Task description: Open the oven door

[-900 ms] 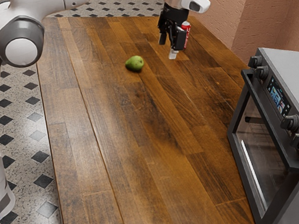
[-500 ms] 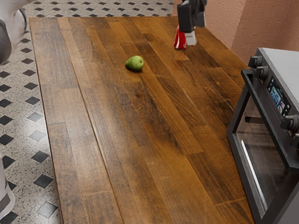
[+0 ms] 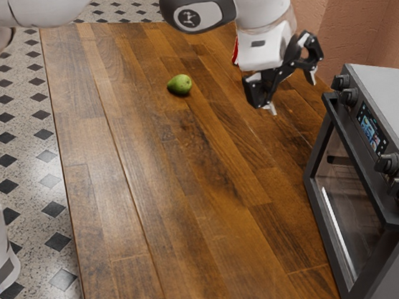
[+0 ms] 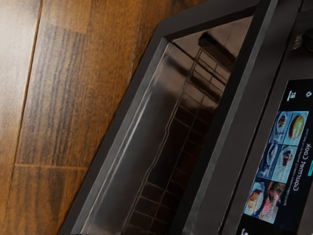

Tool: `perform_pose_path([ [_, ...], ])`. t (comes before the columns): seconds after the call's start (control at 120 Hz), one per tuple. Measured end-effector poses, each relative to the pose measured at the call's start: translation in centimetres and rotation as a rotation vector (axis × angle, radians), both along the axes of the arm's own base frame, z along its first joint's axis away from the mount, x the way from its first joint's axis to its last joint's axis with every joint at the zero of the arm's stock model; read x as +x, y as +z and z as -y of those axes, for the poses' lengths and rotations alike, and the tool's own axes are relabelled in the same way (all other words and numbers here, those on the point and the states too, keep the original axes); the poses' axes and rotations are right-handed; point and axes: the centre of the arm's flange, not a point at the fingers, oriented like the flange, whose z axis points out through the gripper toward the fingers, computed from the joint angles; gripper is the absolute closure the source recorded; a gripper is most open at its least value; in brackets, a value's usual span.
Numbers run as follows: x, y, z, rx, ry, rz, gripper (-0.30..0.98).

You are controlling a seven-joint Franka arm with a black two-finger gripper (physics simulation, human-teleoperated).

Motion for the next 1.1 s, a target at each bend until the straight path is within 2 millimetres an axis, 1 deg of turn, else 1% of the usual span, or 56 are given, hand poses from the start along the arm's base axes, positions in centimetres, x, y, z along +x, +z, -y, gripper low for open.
perform_pose_path([
  [0.058, 0.0, -1.1, 1.1, 0.033, -0.061, 0.008, 0.00],
  [0.1, 0.2, -1.4, 1.1, 0.030, -0.091, 0.012, 0.00],
  [0.133, 0.4, -1.4, 0.5, 0.025, -0.101, 0.013, 0.00],
  [0.208, 0.7, -1.5, -2.1, 0.026, -0.101, 0.016, 0.00],
  [0.25, 0.8, -1.7, -2.5, 0.026, -0.116, 0.016, 0.00],
  [0.317, 0.6, -2.5, -1.5, 0.031, -0.170, 0.012, 0.00],
  [0.4, 0.1, -2.8, -0.1, 0.036, -0.234, 0.018, 0.00],
  [0.517, 0.1, -2.7, 0.4, 0.039, -0.286, 0.026, 0.00],
  [0.642, 0.1, -3.6, 1.3, 0.050, -0.342, 0.019, 0.00],
  [0.775, 0.6, -4.8, 2.4, 0.063, -0.394, 0.011, 0.00],
  [0.858, 0.8, -5.1, 2.7, 0.072, -0.416, 0.010, 0.00],
  [1.033, 2.2, -6.7, 3.3, 0.082, -0.454, 0.008, 0.00],
  [1.1, 2.5, -6.9, 3.5, 0.083, -0.465, 0.014, 0.00],
])
